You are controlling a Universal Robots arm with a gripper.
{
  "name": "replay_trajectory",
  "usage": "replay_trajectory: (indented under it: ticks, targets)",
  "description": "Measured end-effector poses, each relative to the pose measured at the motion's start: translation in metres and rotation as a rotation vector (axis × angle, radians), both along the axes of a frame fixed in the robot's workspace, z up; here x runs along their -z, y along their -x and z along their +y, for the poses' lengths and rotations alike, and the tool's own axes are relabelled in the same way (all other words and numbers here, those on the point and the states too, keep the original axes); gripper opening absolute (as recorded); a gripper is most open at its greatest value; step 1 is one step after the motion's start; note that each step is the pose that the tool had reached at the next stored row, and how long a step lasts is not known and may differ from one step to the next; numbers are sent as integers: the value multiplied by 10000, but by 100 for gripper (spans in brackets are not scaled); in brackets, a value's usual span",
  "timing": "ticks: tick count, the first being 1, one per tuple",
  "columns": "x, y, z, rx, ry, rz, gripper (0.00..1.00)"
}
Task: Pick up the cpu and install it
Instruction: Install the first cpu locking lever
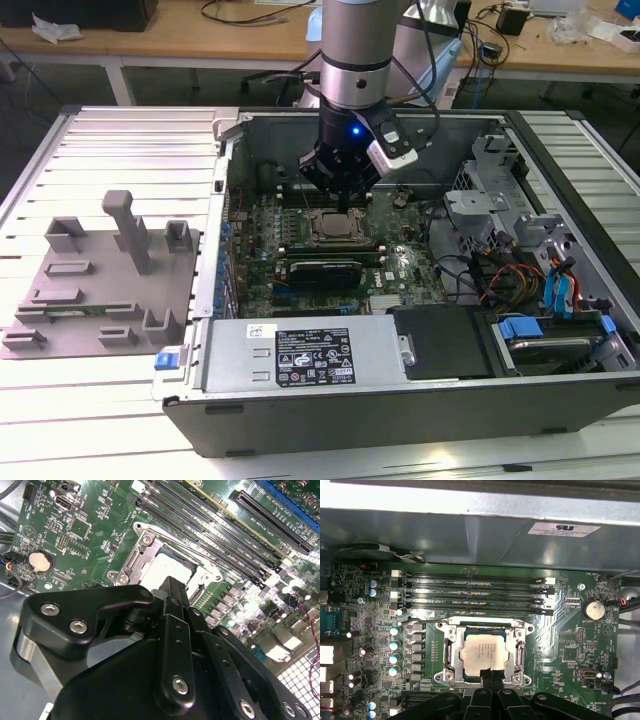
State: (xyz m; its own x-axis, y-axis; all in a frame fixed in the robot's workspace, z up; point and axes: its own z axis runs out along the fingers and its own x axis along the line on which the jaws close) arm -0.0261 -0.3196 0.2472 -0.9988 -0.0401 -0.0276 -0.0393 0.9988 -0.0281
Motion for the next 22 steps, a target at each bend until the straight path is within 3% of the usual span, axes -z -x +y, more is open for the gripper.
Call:
replay_trajectory:
  ticks: [3,8,14,17,22]
  targets:
    - [-51,0,3,-1,14,0,11]
    - [-251,0,7,0,15,0,11]
    - [-265,4,7,1,15,0,11]
    - [-264,55,7,1,15,0,11]
    - [-261,285,7,0,14,-1,11]
